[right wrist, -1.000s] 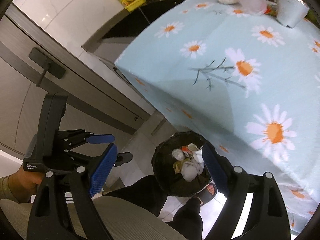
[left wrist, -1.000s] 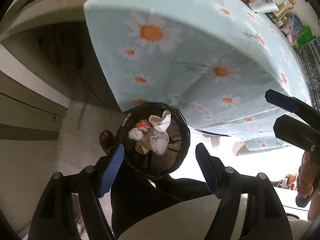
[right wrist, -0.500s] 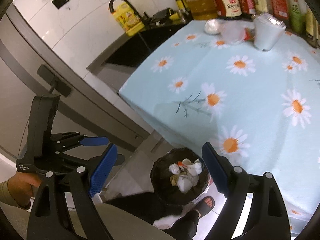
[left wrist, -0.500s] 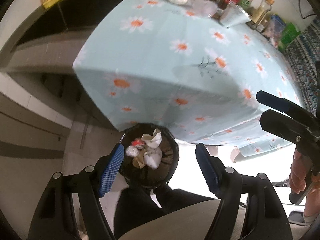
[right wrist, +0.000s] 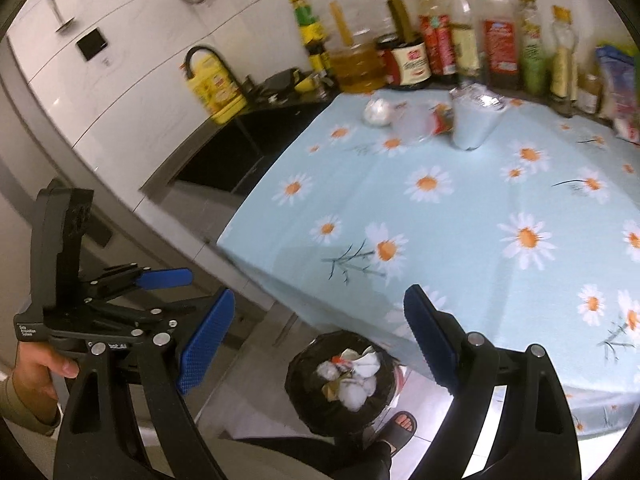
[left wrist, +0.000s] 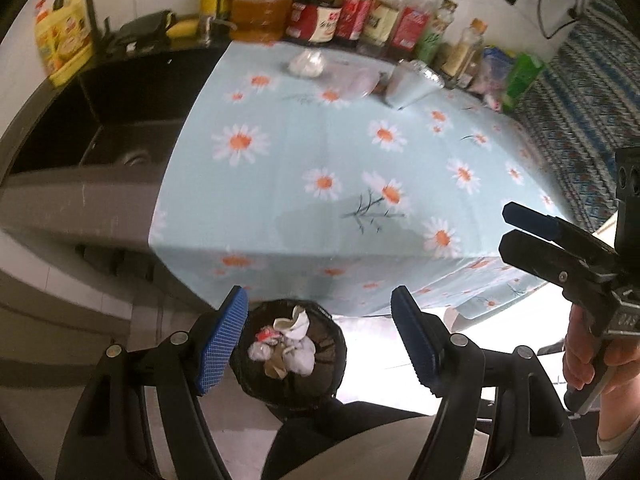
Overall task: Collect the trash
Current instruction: 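Raise both open tools back over the tablecloth, then grasp the foil-covered cup with the right tool while the left tool approaches the clear plastic cup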
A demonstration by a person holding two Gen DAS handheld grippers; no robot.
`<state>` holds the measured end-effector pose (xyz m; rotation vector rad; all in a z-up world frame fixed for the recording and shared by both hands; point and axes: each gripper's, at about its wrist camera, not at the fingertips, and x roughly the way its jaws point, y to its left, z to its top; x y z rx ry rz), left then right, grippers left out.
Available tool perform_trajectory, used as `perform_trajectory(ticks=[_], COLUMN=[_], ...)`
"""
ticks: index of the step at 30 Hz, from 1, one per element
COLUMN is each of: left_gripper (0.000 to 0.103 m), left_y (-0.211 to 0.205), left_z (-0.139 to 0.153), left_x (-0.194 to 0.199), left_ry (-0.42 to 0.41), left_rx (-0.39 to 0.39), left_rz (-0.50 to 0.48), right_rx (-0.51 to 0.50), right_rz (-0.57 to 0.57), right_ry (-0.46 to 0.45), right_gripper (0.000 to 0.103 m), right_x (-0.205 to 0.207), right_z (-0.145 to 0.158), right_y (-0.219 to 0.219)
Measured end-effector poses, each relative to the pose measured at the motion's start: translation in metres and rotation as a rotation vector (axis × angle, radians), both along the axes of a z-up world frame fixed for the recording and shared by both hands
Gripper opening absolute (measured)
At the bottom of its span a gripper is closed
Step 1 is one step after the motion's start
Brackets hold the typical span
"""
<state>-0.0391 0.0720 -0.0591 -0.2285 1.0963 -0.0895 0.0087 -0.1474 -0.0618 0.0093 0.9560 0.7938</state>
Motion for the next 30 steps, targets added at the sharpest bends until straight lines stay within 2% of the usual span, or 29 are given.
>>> perform_trajectory(ticks=[7, 15, 22, 24, 30], left_gripper=[0.072, 0.072, 0.073, 0.078, 0.078], left_y=[0.005, 0.001, -0.007, -0.009, -0.013], left_z=[0.018, 0.038, 0.04, 0.037, 0.024], left_x=[0.013, 0.031, 0.072, 0.088, 0.141], left_ry=[-0.061, -0.126, -0.135, -0.127, -0.087], left_rx=[0.012, 0.012, 0.024, 0.028, 0.028], left_rz=[-0.064, -0.089, -0.055, -0.039, 0.017], right_rx=[-0.027, -0.027, -0.05, -0.069, -0.093], right_rz=[-0.13, -0.176, -0.182, -0.185, -0.145], right_ry=[-0.066, -0.128, -0.136, -0.139, -0.083], right_gripper=[0.089, 0.092, 0.093, 0.093, 0.093], right_x=[-0.001, 0.023, 0.085, 0.106, 0.176], right_z=[0.023, 0.042, 0.04, 0.036, 0.015], right_y=[-0.009, -0.014, -0.018, -0.018, -0.015])
